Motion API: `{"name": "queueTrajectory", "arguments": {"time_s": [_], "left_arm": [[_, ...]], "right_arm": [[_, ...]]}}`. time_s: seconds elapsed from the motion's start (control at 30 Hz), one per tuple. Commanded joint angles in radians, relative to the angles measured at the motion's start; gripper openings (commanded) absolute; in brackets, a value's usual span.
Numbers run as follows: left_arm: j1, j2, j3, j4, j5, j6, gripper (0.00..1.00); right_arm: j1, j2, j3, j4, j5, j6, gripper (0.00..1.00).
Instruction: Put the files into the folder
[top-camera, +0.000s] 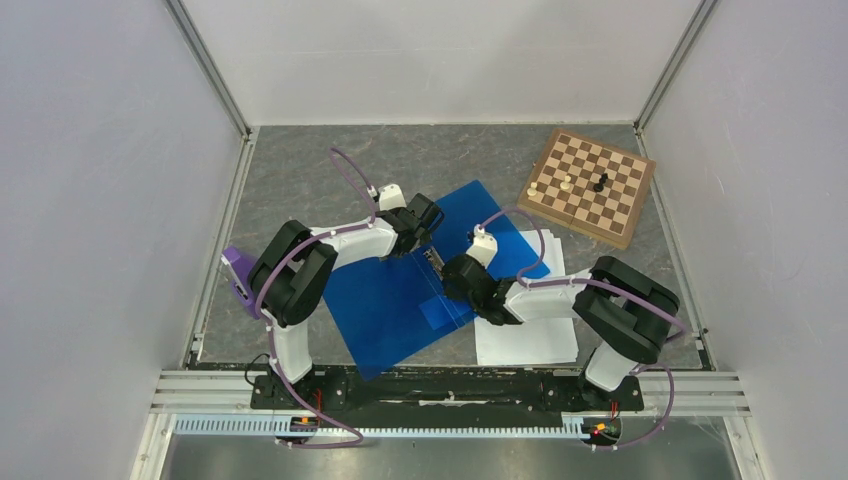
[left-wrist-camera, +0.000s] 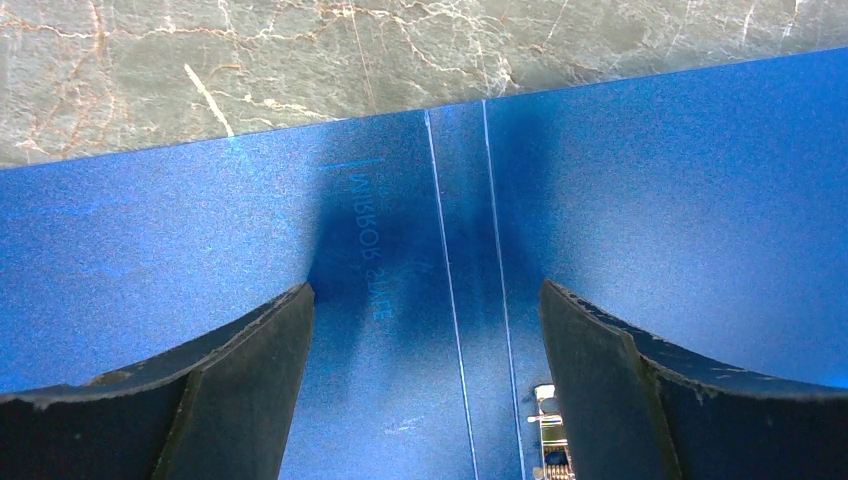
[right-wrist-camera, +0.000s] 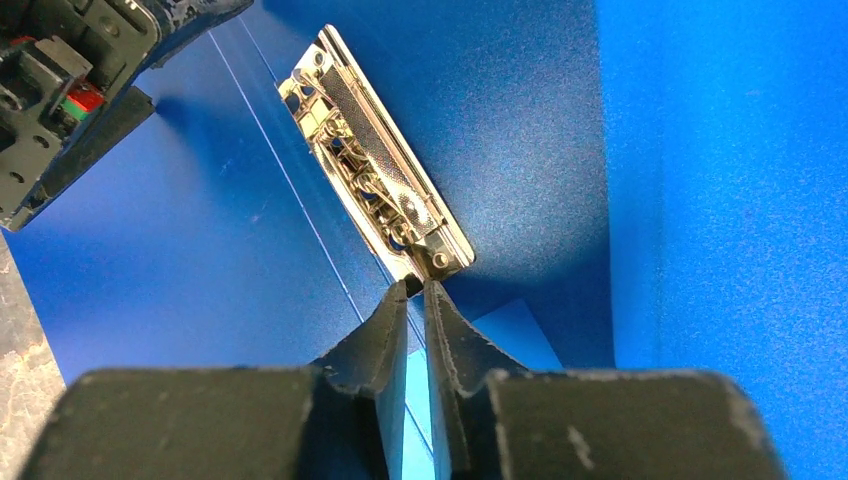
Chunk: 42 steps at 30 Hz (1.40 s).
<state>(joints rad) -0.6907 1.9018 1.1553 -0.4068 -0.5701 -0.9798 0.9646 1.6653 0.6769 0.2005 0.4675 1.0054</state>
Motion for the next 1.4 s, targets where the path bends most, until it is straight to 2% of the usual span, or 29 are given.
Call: {"name": "queueTrajectory", "arguments": {"time_s": [0.0,0.17,0.37,0.43,0.6,0.73,1.03,1.2,1.37], "left_arm": [[0.003,0.116,-0.101,-0.117,0.189,-0.114,0.9],[0.003,0.113,-0.107,-0.116,0.189,-0.121,0.9],[0.003,0.112,-0.137,-0.093,0.202,-0.136,0.9],[0.003,0.113,-0.138,-0.089,0.201,-0.136,0.9],[0.003,0.114,-0.141,-0.081,0.203,-0.124,0.9],[0.003,0.096,-0.132,-0.075,0.205,-0.092,0.9],[-0.007,0.005,-0.156,-0.089,0.204,-0.067,0.89],[-0.025,0.01,-0.156,-0.09,0.215,-0.043,0.89],[-0.046,0.033,-0.16,-0.089,0.217,-0.041,0.89]], "right_arm": [[-0.024,0.087,-0.05,-0.309,0.025,-0.01,0.14],[-0.033,0.128,0.058,-0.425,0.044,-0.02,0.24],[-0.044,0.281,0.285,-0.682,0.078,-0.025,0.2],[-0.042,0.259,0.255,-0.632,0.047,-0.041,0.18],[-0.044,0.099,0.096,-0.38,-0.034,-0.114,0.15],[-0.016,0.022,-0.004,-0.162,-0.165,-0.165,0.09],[0.104,-0.076,-0.073,-0.005,-0.28,-0.21,0.04],[0.057,-0.15,-0.025,-0.073,-0.168,-0.32,0.23],[-0.019,-0.133,0.047,-0.096,-0.196,-0.44,0.25]]}}
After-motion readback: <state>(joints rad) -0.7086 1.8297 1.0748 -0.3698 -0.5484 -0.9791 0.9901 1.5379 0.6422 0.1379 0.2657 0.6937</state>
